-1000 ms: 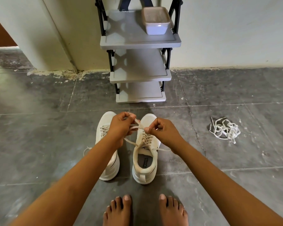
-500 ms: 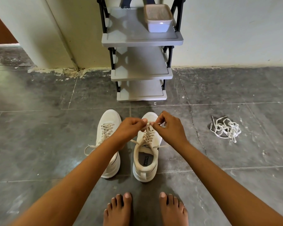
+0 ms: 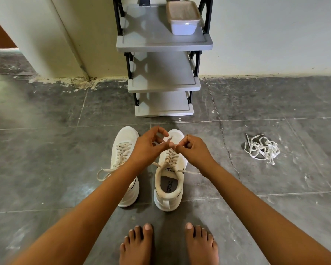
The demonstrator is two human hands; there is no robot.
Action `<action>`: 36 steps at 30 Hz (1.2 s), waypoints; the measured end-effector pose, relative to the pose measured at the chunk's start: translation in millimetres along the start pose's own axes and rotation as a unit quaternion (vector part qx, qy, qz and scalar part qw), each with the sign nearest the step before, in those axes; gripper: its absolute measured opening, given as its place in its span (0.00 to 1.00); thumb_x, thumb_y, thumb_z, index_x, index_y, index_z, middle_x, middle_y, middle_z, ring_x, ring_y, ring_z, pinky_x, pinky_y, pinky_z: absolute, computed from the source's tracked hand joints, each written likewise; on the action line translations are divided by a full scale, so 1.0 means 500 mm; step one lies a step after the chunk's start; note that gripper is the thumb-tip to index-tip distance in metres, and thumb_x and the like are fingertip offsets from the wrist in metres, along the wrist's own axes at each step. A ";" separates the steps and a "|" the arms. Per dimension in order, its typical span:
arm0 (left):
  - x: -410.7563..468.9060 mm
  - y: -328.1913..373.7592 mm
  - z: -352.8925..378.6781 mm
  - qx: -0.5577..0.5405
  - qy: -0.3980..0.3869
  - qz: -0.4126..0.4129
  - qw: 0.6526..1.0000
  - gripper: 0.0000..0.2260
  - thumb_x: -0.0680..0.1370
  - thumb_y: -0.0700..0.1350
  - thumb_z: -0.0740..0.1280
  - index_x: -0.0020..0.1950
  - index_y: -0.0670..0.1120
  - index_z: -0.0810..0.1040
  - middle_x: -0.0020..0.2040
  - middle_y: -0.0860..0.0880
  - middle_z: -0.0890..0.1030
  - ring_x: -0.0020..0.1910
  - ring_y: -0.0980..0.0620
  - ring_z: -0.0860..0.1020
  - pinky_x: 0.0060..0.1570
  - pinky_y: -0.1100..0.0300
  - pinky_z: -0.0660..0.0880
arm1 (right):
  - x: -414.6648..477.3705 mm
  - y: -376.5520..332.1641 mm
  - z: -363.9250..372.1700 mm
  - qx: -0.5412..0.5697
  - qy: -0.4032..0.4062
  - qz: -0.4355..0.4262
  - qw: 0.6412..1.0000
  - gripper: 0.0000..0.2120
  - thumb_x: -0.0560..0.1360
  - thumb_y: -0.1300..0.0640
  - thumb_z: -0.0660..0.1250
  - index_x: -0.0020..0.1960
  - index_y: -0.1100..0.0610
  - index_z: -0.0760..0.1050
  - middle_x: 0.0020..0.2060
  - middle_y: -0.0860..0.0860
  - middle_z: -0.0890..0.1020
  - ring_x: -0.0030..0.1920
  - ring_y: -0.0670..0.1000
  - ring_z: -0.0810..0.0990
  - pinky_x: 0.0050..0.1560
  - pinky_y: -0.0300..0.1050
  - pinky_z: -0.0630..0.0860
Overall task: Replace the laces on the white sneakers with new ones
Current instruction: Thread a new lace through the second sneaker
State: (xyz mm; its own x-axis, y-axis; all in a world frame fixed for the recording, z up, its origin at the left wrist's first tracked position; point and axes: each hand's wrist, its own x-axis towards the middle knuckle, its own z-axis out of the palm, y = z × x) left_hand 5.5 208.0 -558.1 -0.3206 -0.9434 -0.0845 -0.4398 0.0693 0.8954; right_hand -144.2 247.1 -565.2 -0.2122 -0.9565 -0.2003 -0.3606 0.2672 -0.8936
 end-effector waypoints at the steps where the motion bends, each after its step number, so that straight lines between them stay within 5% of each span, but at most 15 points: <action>1: 0.001 0.001 0.000 0.003 0.007 0.012 1.000 0.05 0.74 0.47 0.71 0.46 0.52 0.75 0.40 0.53 0.78 0.39 0.57 0.76 0.39 0.65 0.72 | -0.001 -0.002 -0.001 0.009 -0.001 0.003 1.000 0.10 0.72 0.58 0.71 0.34 0.54 0.72 0.29 0.44 0.77 0.29 0.39 0.75 0.35 0.34 0.68; 4: 0.003 -0.006 0.001 -0.009 0.034 0.011 0.999 0.03 0.74 0.47 0.70 0.42 0.50 0.78 0.38 0.55 0.76 0.35 0.58 0.73 0.37 0.64 0.69 | -0.002 -0.004 -0.009 0.037 0.007 0.026 0.999 0.11 0.73 0.57 0.71 0.34 0.54 0.72 0.37 0.52 0.83 0.38 0.46 0.80 0.42 0.43 0.75; 9: 0.018 -0.043 -0.032 -0.073 0.160 -0.094 0.980 0.06 0.77 0.46 0.66 0.40 0.49 0.75 0.42 0.49 0.80 0.43 0.50 0.76 0.44 0.56 0.74 | 0.006 0.025 -0.031 0.098 0.097 0.103 0.985 0.11 0.76 0.62 0.66 0.38 0.57 0.67 0.48 0.63 0.81 0.50 0.58 0.80 0.50 0.51 0.75; 12: 0.019 -0.063 -0.046 -0.171 0.220 -0.166 0.946 0.07 0.81 0.44 0.60 0.42 0.49 0.70 0.45 0.47 0.83 0.46 0.50 0.78 0.51 0.53 0.74 | 0.016 0.033 -0.050 0.329 0.121 0.151 0.924 0.04 0.80 0.61 0.60 0.47 0.57 0.65 0.51 0.60 0.82 0.51 0.54 0.81 0.52 0.50 0.73; 15: 0.025 -0.053 -0.051 -0.346 0.208 -0.188 0.895 0.07 0.83 0.44 0.55 0.46 0.47 0.68 0.38 0.50 0.83 0.45 0.53 0.81 0.52 0.57 0.73 | 0.023 0.032 -0.066 0.515 0.118 0.139 0.837 0.05 0.82 0.61 0.56 0.47 0.57 0.65 0.32 0.51 0.82 0.32 0.47 0.81 0.39 0.45 0.80; 16: 0.028 -0.046 -0.056 -0.412 0.197 -0.178 0.872 0.08 0.83 0.44 0.54 0.45 0.46 0.68 0.34 0.51 0.82 0.40 0.54 0.82 0.48 0.58 0.76 | 0.024 0.033 -0.065 0.500 0.116 0.142 0.846 0.06 0.81 0.60 0.56 0.46 0.56 0.64 0.27 0.49 0.78 0.26 0.45 0.77 0.34 0.42 0.78; 18: 0.032 -0.032 -0.064 -0.466 0.178 -0.164 0.851 0.09 0.83 0.44 0.55 0.43 0.45 0.67 0.28 0.51 0.75 0.26 0.57 0.76 0.34 0.62 0.77 | 0.024 0.041 -0.063 0.343 0.107 0.134 0.924 0.06 0.81 0.58 0.57 0.45 0.55 0.63 0.28 0.49 0.72 0.24 0.44 0.68 0.29 0.39 0.69; 21: 0.028 -0.040 -0.069 -0.265 0.181 -0.151 0.935 0.09 0.82 0.45 0.57 0.42 0.48 0.68 0.31 0.50 0.68 0.24 0.57 0.65 0.24 0.65 0.66 | 0.023 0.071 -0.073 -0.020 0.077 0.013 0.997 0.07 0.78 0.55 0.63 0.45 0.57 0.67 0.37 0.50 0.75 0.37 0.47 0.72 0.37 0.40 0.69; 25: 0.012 -0.082 -0.080 0.066 0.090 -0.020 0.994 0.10 0.78 0.53 0.64 0.44 0.48 0.77 0.33 0.50 0.72 0.33 0.52 0.70 0.37 0.58 0.67 | 0.011 0.101 -0.086 -0.302 -0.096 -0.042 0.947 0.16 0.70 0.39 0.68 0.52 0.48 0.78 0.46 0.46 0.81 0.46 0.46 0.78 0.47 0.43 0.73; 30: 0.004 -0.091 -0.076 0.384 -0.137 0.063 0.911 0.12 0.74 0.59 0.67 0.48 0.53 0.82 0.43 0.52 0.82 0.42 0.54 0.77 0.36 0.65 0.66 | 0.011 0.113 -0.093 -0.341 -0.097 -0.055 0.933 0.10 0.72 0.44 0.69 0.48 0.48 0.82 0.47 0.44 0.81 0.50 0.45 0.77 0.46 0.40 0.69; 34: 0.010 -0.097 -0.102 0.414 -0.084 0.044 0.905 0.10 0.77 0.53 0.65 0.46 0.49 0.82 0.43 0.49 0.82 0.44 0.50 0.77 0.36 0.61 0.67 | 0.011 0.123 -0.094 -0.353 -0.092 -0.047 0.930 0.07 0.76 0.48 0.65 0.47 0.51 0.78 0.46 0.46 0.75 0.51 0.48 0.75 0.45 0.42 0.66; 36: 0.015 -0.104 -0.118 0.484 -0.068 0.032 0.872 0.11 0.78 0.53 0.63 0.49 0.49 0.81 0.46 0.48 0.81 0.47 0.47 0.78 0.38 0.60 0.67 | 0.007 0.129 -0.095 -0.356 -0.111 -0.042 0.927 0.07 0.77 0.50 0.64 0.48 0.53 0.77 0.49 0.48 0.74 0.53 0.51 0.75 0.46 0.43 0.68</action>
State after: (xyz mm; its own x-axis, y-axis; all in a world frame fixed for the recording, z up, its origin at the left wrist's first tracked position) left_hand 75.5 178.4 -579.2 -0.4383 -0.8848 -0.1581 -0.8981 0.4239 0.1173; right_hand -211.3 266.3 -604.4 0.0077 -0.9566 -0.2912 -0.8920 0.1250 -0.4344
